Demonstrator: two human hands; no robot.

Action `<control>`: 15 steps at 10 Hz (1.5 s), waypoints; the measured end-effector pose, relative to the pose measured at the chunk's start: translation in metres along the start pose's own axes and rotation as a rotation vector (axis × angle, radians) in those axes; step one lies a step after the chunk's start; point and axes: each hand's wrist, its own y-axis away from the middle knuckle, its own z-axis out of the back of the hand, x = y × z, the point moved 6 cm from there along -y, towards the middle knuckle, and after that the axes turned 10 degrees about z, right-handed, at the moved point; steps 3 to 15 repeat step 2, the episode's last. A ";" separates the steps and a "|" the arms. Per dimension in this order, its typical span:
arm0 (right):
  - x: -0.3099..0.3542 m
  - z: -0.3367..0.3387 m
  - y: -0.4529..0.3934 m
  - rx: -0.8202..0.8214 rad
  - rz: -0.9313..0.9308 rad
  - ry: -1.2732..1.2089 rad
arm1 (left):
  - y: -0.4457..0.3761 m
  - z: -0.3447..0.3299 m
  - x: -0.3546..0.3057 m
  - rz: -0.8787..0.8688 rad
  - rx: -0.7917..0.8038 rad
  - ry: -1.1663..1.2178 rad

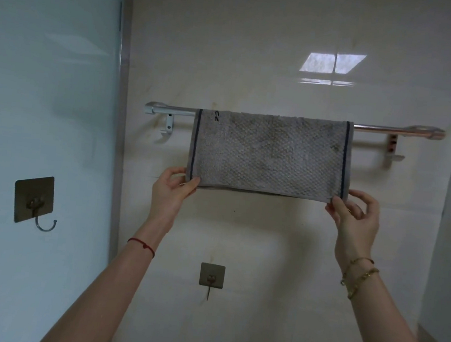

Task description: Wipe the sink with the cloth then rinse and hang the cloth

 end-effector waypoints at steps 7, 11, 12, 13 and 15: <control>-0.002 0.004 -0.004 0.009 -0.041 0.010 | 0.004 -0.001 -0.011 -0.089 -0.037 -0.172; -0.002 0.004 -0.004 0.009 -0.041 0.010 | 0.004 -0.001 -0.011 -0.089 -0.037 -0.172; -0.002 0.004 -0.004 0.009 -0.041 0.010 | 0.004 -0.001 -0.011 -0.089 -0.037 -0.172; -0.002 0.004 -0.004 0.009 -0.041 0.010 | 0.004 -0.001 -0.011 -0.089 -0.037 -0.172; -0.002 0.004 -0.004 0.009 -0.041 0.010 | 0.004 -0.001 -0.011 -0.089 -0.037 -0.172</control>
